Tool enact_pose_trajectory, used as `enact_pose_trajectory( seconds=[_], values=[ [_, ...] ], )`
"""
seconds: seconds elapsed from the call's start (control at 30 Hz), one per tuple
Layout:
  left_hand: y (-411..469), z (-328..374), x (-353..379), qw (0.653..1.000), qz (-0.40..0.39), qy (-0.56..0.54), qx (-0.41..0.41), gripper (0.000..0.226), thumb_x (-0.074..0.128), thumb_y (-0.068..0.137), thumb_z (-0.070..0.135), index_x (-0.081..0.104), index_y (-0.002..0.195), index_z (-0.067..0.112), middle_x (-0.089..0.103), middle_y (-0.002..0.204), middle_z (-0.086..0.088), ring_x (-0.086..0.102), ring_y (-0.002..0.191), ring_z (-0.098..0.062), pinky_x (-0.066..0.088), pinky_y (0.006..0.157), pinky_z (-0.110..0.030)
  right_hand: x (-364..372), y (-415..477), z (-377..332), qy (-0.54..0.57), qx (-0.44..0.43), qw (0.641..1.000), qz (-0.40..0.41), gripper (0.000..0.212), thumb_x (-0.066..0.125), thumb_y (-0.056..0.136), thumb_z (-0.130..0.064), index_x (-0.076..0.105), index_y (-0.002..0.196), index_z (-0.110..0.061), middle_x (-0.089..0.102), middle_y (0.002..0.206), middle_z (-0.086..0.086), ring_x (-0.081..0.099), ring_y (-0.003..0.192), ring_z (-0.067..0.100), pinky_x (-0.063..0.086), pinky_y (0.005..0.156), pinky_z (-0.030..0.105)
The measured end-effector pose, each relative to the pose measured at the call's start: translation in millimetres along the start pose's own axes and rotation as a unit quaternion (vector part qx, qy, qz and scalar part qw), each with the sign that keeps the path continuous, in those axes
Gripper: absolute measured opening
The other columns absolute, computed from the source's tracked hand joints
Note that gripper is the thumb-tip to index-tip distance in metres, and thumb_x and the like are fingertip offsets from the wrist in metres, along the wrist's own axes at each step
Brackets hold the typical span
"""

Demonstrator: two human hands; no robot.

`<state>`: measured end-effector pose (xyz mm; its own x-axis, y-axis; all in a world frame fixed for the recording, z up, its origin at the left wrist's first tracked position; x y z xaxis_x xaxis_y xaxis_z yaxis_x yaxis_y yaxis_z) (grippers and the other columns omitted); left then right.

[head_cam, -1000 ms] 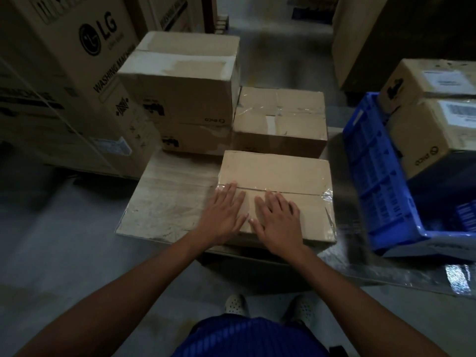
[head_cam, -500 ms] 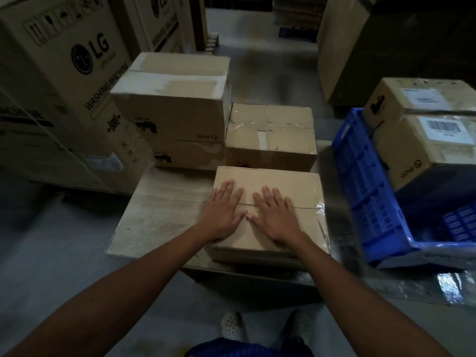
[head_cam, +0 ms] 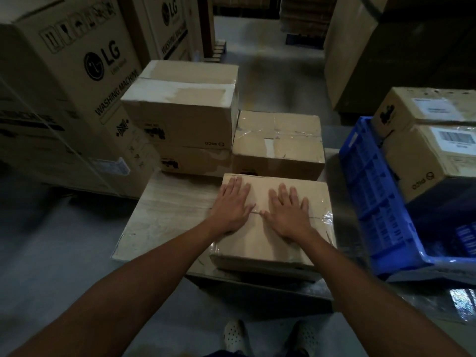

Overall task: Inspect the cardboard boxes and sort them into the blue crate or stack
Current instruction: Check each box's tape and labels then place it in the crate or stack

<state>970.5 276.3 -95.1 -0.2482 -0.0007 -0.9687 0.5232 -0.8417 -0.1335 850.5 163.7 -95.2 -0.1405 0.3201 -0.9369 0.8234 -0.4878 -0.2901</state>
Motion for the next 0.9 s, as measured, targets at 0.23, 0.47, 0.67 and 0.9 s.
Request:
enact_pose_trajectory(
  seconds=[0.23, 0.47, 0.67, 0.9],
  values=[
    [11.9, 22.3, -12.8, 0.999, -0.028, -0.021, 0.001, 0.065, 0.034, 0.105, 0.045, 0.014, 0.158, 0.014, 0.000, 0.166, -0.017, -0.004, 0.153, -0.034, 0.005, 0.124, -0.053, -33.6, 10.0, 24.6, 0.138, 0.014, 0.989, -0.048, 0.074, 0.047, 0.101, -0.052, 0.013, 0.161, -0.023, 0.001, 0.170, 0.006, 0.002, 0.156, 0.029, 0.010, 0.123, 0.054],
    [20.5, 81.8, 22.6, 0.998, -0.027, 0.001, 0.050, 0.066, 0.022, 0.104, 0.053, -0.002, 0.160, 0.027, -0.017, 0.166, -0.007, -0.019, 0.152, -0.027, -0.008, 0.122, -0.054, -21.6, -18.3, 66.3, 0.031, 0.014, 0.999, -0.006, 0.080, 0.037, 0.100, -0.062, 0.001, 0.162, -0.026, -0.010, 0.169, 0.006, -0.010, 0.155, 0.027, 0.000, 0.123, 0.053],
    [25.0, 75.9, 25.0, 0.997, -0.037, 0.014, 0.059, 0.069, 0.019, 0.102, 0.061, -0.006, 0.159, 0.030, -0.021, 0.165, -0.007, -0.023, 0.151, -0.025, -0.005, 0.122, -0.055, -18.1, -15.9, 67.6, 0.035, 0.017, 0.999, -0.019, 0.076, 0.037, 0.102, -0.057, -0.003, 0.161, -0.029, -0.016, 0.168, 0.003, -0.016, 0.154, 0.026, -0.005, 0.122, 0.053],
    [-27.6, 100.6, 29.9, 0.994, -0.024, 0.001, 0.107, 0.065, 0.023, 0.103, 0.058, 0.004, 0.159, 0.030, -0.014, 0.167, -0.003, -0.016, 0.153, -0.023, -0.004, 0.123, -0.052, -12.5, -65.1, 54.9, 0.026, 0.007, 0.999, 0.018, 0.066, 0.039, 0.103, -0.051, 0.014, 0.160, -0.028, 0.004, 0.169, 0.005, 0.003, 0.156, 0.025, 0.009, 0.124, 0.050]
  ],
)
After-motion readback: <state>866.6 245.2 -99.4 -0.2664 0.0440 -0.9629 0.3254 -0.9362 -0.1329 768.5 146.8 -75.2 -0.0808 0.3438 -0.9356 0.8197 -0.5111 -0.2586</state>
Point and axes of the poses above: each hand's wrist, its own y-axis towards the middle knuckle, its own x-axis out of the palm, z = x × y, the point moved 7 cm from there along y, towards the middle knuckle
